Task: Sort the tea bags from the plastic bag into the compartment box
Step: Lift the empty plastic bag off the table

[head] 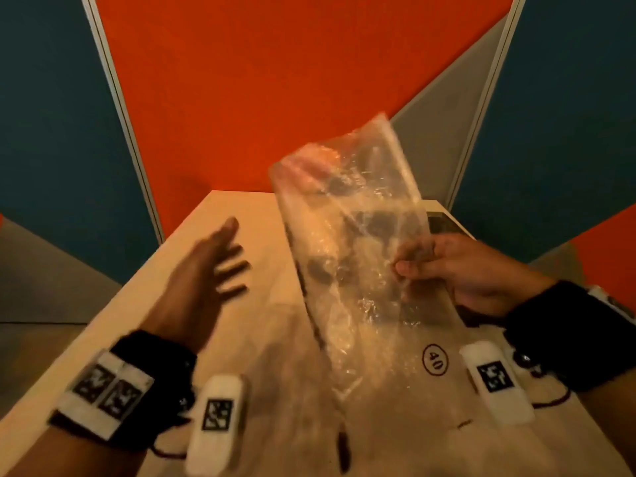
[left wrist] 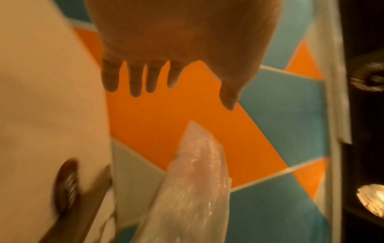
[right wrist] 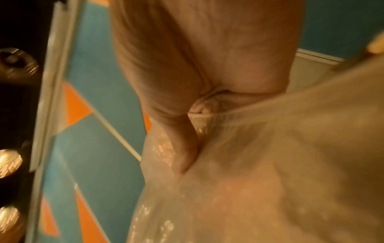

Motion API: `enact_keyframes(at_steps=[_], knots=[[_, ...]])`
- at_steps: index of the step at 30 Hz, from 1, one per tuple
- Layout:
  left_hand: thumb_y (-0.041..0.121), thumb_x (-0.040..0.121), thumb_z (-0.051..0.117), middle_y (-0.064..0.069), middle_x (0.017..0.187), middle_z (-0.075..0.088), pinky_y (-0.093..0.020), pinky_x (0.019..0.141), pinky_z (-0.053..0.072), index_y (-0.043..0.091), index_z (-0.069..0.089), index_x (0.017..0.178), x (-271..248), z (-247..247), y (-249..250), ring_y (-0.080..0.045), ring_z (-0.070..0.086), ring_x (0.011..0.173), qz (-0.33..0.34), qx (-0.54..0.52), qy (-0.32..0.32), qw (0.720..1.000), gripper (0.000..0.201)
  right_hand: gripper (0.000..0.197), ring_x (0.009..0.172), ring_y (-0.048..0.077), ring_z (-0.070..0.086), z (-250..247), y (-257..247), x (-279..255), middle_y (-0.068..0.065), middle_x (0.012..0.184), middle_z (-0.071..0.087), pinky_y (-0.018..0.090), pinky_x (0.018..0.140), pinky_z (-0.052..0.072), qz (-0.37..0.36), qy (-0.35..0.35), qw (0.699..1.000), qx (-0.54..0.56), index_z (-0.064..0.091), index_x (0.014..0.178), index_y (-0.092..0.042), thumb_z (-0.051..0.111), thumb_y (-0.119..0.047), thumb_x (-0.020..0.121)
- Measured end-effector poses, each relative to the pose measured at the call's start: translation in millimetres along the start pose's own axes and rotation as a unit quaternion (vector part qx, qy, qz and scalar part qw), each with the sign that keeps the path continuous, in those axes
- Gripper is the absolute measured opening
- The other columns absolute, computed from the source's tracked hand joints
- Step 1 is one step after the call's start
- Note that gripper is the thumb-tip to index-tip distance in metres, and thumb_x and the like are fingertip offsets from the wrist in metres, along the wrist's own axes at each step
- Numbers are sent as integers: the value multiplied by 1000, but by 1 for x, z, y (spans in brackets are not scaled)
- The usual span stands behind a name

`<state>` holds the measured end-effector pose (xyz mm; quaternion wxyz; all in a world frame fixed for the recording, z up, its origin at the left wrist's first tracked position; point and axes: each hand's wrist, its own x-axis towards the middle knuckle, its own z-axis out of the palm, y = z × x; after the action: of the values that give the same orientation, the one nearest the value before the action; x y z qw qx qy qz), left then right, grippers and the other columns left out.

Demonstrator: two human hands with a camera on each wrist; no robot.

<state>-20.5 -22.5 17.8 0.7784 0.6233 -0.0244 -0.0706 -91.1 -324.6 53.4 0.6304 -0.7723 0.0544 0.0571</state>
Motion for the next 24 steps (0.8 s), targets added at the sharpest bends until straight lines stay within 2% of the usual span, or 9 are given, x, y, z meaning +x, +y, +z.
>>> enact_keyframes(at_steps=[3, 5, 6, 9, 13, 16, 20, 22, 24], knots=[[58, 75, 66, -7, 121, 68, -56, 98, 47, 26, 58, 126, -20, 28, -32, -32, 66, 107, -116, -38, -132, 984, 61, 19, 83, 24, 67, 12, 29, -6, 14, 90, 71, 44, 81, 55, 16, 34, 989, 146, 69, 93, -7, 66, -5, 74], [50, 76, 72, -10, 116, 71, -58, 96, 49, 22, 66, 117, -28, 47, -42, -35, 68, 105, -129, -13, -200, 971, 50, 19, 81, 23, 68, 26, 45, -12, 12, 89, 73, 42, 80, 53, 19, 64, 983, 172, 69, 93, -9, 65, -6, 74], [41, 75, 76, -11, 113, 72, -56, 92, 52, 18, 65, 117, -30, 53, -43, -35, 69, 102, -122, 11, -210, 970, 49, 17, 81, 24, 68, 34, 52, -15, 12, 89, 74, 44, 81, 52, 21, 78, 982, 171, 69, 92, -10, 65, -7, 76], [13, 73, 78, -20, 103, 73, -44, 70, 59, 4, 62, 116, -26, 61, -49, -35, 72, 89, -99, 64, -204, 972, 47, 18, 83, 29, 69, 46, 67, -25, 12, 93, 75, 54, 85, 51, 19, 121, 981, 150, 70, 100, -8, 62, -4, 85], [3, 81, 70, -25, 97, 72, -35, 57, 57, -5, 63, 110, -22, 55, -56, -31, 72, 78, -94, 94, -210, 969, 31, 28, 76, 29, 71, 43, 77, -38, 12, 98, 75, 40, 63, 55, 5, 120, 983, 137, 64, 115, -10, 53, 2, 92], [-1, 87, 62, -20, 96, 74, -35, 57, 59, -2, 65, 110, -18, 50, -58, -30, 73, 73, -98, 84, -200, 971, 23, 36, 82, 34, 72, 37, 81, -44, 10, 106, 74, 38, 62, 56, -13, 105, 984, 143, 61, 122, -14, 50, 5, 93], [-2, 91, 55, -16, 102, 75, -31, 53, 58, 9, 68, 112, -17, 44, -58, -30, 74, 72, -96, 55, -208, 972, 27, 47, 84, 35, 72, 36, 81, -47, 4, 112, 73, 35, 57, 57, -48, 89, 984, 148, 58, 127, -18, 46, 11, 92], [-3, 92, 51, -12, 106, 74, -35, 58, 61, 12, 68, 115, -17, 42, -58, -31, 74, 72, -84, 40, -215, 972, 33, 50, 82, 35, 72, 36, 80, -47, 4, 113, 73, 34, 55, 56, -64, 82, 981, 161, 59, 125, -20, 44, 13, 91], [-9, 92, 45, -10, 109, 74, -37, 61, 60, 11, 68, 114, -17, 41, -57, -30, 73, 67, -88, 12, -214, 973, 38, 45, 77, 34, 72, 36, 81, -48, 10, 109, 73, 32, 50, 54, -76, 82, 977, 184, 65, 116, -14, 45, 15, 88]])
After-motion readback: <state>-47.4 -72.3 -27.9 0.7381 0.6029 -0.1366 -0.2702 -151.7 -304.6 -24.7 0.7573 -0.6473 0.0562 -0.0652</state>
